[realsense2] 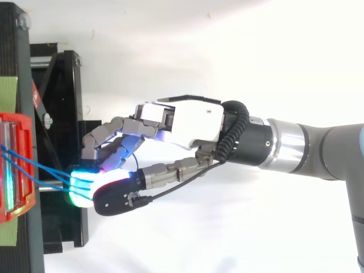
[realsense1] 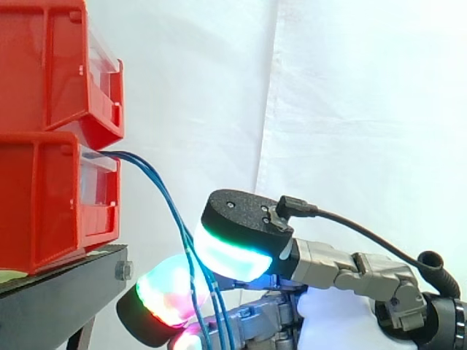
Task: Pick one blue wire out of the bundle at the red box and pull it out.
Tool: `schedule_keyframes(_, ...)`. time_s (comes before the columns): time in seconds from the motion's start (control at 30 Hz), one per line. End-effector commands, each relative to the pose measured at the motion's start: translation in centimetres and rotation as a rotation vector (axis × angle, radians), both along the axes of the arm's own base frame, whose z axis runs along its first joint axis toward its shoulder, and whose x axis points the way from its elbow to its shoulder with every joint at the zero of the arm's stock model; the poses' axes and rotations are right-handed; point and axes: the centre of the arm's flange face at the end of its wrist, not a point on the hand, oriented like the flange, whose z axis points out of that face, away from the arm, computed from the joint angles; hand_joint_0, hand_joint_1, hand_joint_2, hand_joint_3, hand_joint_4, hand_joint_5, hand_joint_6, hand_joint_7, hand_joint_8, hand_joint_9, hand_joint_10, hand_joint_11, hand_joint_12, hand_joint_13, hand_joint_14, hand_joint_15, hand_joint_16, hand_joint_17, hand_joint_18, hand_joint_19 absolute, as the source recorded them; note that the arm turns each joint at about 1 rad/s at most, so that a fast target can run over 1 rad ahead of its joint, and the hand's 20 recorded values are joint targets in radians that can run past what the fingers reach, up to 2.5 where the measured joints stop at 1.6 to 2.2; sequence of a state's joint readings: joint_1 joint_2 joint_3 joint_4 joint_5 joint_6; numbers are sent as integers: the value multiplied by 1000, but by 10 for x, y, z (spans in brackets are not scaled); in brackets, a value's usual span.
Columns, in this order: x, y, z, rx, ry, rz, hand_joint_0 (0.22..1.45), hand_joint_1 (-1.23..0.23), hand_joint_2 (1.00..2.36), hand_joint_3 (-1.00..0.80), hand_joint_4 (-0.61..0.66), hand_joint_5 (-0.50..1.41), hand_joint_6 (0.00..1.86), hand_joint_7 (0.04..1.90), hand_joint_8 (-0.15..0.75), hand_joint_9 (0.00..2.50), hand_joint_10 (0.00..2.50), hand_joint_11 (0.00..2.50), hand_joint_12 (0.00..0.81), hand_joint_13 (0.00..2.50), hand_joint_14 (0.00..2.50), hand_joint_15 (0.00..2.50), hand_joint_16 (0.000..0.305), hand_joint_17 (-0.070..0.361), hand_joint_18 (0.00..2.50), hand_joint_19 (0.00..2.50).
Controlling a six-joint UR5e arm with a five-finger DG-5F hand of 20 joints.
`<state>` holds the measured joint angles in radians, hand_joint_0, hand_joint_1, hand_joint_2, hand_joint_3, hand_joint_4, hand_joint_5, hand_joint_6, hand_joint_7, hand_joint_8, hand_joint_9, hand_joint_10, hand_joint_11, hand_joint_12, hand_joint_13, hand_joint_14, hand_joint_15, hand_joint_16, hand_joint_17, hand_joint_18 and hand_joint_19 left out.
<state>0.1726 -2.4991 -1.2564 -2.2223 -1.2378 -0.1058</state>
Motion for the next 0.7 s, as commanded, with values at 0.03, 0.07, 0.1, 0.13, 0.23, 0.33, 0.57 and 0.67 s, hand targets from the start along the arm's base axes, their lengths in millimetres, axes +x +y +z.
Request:
schedule_keyframes(0.03,-3,-2,8,0,32,6,601,-668,1018,-6,148,-200,923,917,393,920,15,581,462,789,14,345,67,151,757,413)
schedule_keyframes(0.07,-3,-2,9,-2,38,7,601,-668,1018,-5,152,-200,923,924,390,921,14,587,460,789,12,350,67,151,757,416)
schedule_keyframes(0.1,-4,-3,9,-1,46,9,601,-668,1018,-6,150,-200,924,915,391,922,13,577,460,789,12,346,67,150,758,416)
schedule_keyframes(0.13,-6,-3,14,2,61,16,601,-667,1018,-7,155,-200,924,913,389,920,14,586,459,789,13,350,67,150,758,416)
schedule_keyframes(0.23,-9,-6,26,7,88,23,602,-668,1019,-14,157,-201,924,919,390,920,14,585,460,788,15,351,66,150,757,406)
schedule_keyframes(0.33,-14,-7,37,2,124,32,604,-673,1019,-21,160,-202,924,909,386,917,16,584,457,786,13,354,66,147,755,412)
schedule_keyframes(0.57,-24,-11,64,-11,182,37,607,-683,1022,-34,165,-204,921,907,383,908,14,595,448,783,15,362,63,142,743,421)
schedule_keyframes(0.67,-28,-14,79,-14,196,33,609,-687,1022,-46,169,-205,920,899,377,906,15,602,447,781,13,363,63,141,738,423)
